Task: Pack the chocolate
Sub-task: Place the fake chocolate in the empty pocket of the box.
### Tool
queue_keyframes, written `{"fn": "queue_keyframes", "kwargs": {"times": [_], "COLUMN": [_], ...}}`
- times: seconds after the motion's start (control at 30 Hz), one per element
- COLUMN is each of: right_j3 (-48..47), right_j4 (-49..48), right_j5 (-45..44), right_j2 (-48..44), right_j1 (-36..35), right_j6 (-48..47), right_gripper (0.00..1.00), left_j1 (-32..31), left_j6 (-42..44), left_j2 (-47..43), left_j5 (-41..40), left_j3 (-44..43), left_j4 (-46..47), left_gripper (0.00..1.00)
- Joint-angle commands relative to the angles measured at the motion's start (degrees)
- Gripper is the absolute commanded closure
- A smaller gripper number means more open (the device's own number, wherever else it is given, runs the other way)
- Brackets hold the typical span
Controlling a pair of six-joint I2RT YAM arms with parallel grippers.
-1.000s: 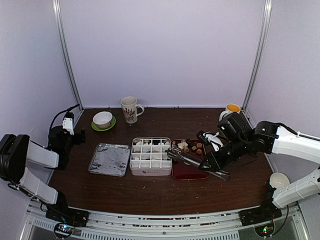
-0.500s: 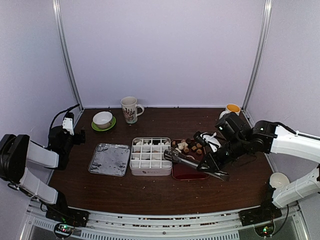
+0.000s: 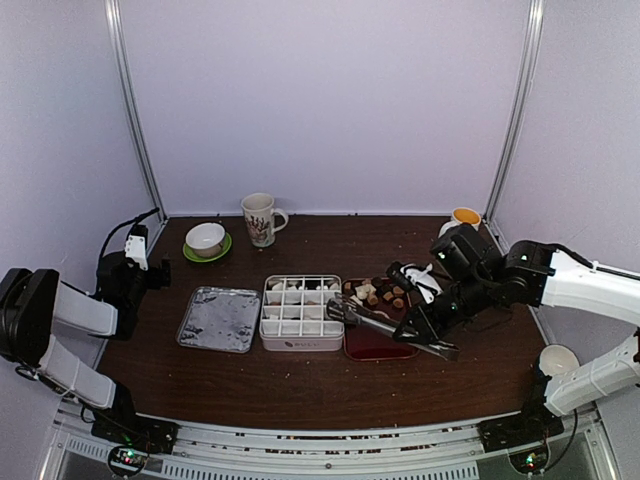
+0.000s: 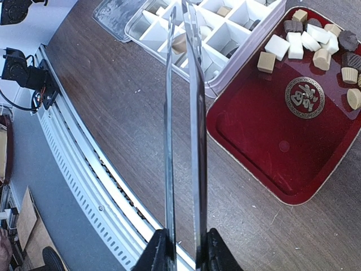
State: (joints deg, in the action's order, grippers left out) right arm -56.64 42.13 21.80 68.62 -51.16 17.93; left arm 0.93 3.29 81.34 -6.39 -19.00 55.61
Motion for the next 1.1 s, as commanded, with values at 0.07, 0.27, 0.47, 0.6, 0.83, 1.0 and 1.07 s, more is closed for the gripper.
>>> {"fn": "queue_keyframes", "kwargs": {"times": [0.07, 0.27, 0.47, 0.6, 0.83, 1.0, 1.07], "right_j3": [-1.3, -1.0, -0.3, -0.3, 0.4, 0.6, 0.7], "right_j4": [0.4, 1.1, 1.4, 1.4, 0.7, 0.6, 0.3], "right_j5": [-0.6, -1.0, -0.4, -0.4, 0.4, 1.4, 1.3], "right_j2": [-1.6, -2.5, -2.5, -2.4, -2.4, -1.0, 0.0], "right_j1": [-0.4, -0.5, -0.7, -0.8, -0.8, -0.9, -0.9], "right_j6": [-1.4, -1.3, -1.3, -1.4, -1.6, -2.3, -2.5], "right_gripper": [0.78, 0.78, 0.78, 0.78, 0.79, 0.79, 0.79], "left_j1": [0.5, 0.5, 0.5, 0.4, 0.5, 0.5, 0.5], "left_j6": [-0.5, -0.5, -0.5, -0.1, -1.0, 0.8, 0.8], "left_j2": [0.3, 0.3, 0.3, 0.1, 0.0, 0.1, 0.1], "left_j5": [0.4, 0.4, 0.4, 1.2, -1.0, 3.4, 3.1], "left_j3": [0.2, 0.2, 0.2, 1.1, 6.3, 1.4, 1.2], "left_j4": [2.7, 2.7, 2.7, 4.2, 12.4, 4.6, 4.5], "left_gripper": [0.02, 0.02, 0.02, 0.02, 0.02, 0.02, 0.02]}}
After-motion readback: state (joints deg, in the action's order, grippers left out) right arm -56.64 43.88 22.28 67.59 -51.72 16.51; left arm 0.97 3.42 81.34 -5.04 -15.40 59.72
